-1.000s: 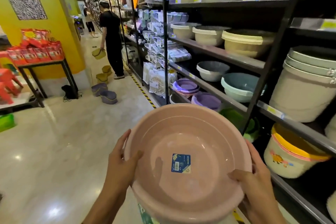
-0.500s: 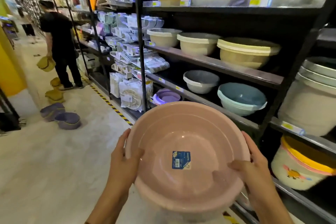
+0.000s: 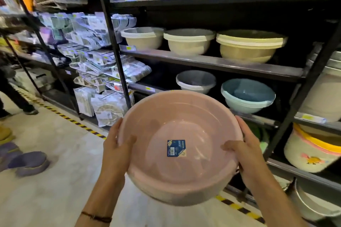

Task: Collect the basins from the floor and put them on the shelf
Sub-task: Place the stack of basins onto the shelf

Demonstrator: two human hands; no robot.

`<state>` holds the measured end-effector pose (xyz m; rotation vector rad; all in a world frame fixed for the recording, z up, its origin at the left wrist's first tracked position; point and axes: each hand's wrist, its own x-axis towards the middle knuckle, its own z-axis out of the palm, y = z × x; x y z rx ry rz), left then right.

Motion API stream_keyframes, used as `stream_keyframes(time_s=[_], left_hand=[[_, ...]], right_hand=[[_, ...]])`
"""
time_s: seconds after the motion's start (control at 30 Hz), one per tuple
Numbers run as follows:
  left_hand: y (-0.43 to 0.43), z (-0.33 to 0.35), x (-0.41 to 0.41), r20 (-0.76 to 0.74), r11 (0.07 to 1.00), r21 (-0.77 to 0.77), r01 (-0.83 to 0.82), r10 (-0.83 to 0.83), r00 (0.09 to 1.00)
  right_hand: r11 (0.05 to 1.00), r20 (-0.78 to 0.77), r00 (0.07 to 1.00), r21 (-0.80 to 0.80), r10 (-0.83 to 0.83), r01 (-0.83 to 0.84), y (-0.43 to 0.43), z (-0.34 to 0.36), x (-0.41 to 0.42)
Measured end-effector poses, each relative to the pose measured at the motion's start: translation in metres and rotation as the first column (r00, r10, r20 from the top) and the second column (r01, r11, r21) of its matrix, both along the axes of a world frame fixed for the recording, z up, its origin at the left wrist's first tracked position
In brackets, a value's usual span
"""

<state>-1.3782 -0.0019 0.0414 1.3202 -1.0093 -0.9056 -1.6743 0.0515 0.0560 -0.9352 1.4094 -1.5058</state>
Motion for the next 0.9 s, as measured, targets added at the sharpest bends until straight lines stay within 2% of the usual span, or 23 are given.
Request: stream_keyframes(time_s=[0.2,0.3,0.47,0.7,0.8,0.9], left_hand=[[-0.105,-0.014,0.051,0.013,0.999,0.041,0.024,-0.024,1.0],[-0.152,-0.011,0.077,0.014,0.995,0.083,0.054,-0.056,0.998],[-0.228,-0.008,0.117,0.001,0.995,0.063,0.074,-0.074,0.997],[-0.336,-0.003,0.162,-0.048,0.967,0.05,0.25,-0.248,0.968],[-0.379,-0.002,0.186,-0.092,0.947,0.039,0.318,-0.313,0.945],[-0.417,0.009,0.213,-0.065,0.927,0.02,0.374,-0.372,0.926]], right_hand=[[0.994,0.032,0.994,0.043,-0.104,0.103,-0.106,-0.015,0.049],[0.989,0.109,0.985,0.072,-0.133,0.126,-0.156,-0.018,0.076],[0.988,0.085,0.985,0.048,-0.147,0.144,-0.21,-0.014,0.122],[0.956,0.061,0.954,-0.01,-0.294,0.295,-0.273,-0.011,0.187],[0.952,0.017,0.955,-0.074,-0.297,0.297,-0.298,-0.003,0.224],[0.929,0.008,0.933,-0.091,-0.359,0.358,-0.324,0.001,0.263]])
